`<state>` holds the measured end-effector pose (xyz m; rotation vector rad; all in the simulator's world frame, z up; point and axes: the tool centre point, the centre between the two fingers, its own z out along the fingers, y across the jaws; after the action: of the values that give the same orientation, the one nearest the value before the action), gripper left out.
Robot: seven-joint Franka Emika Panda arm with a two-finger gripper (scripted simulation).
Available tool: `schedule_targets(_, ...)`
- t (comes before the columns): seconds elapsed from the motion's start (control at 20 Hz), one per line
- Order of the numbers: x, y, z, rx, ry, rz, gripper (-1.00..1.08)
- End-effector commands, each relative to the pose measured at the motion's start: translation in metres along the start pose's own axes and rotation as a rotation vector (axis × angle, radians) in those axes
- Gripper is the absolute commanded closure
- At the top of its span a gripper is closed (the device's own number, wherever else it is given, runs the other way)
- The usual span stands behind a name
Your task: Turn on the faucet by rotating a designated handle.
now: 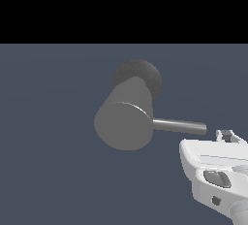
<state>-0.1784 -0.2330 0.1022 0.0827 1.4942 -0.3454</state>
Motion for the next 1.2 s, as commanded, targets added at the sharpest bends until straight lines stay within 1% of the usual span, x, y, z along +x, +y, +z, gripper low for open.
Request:
schedule_targets(0.0,-0.004,0.011,0.001,-0.01,-0.004,0.034,1.08)
schedule_targets(0.15,-0.006,0.022,0.002,-0.025,-0.004,0.062,1.08)
schedule_targets(0.4,0.0,0.041,-0.002,-0.058,0.014,0.1,1.08)
schedule_targets(0.65,0.0,0.066,-0.009,-0.092,0.025,0.139,1.08)
schedule_targets(0.8,0.003,0.074,-0.013,-0.097,0.042,0.154,1.08)
schedule_targets(1.0,0.012,0.074,-0.018,-0.091,0.072,0.161,1.08)
schedule_targets(1.15,0.013,0.074,-0.019,-0.09,0.077,0.161,1.08)
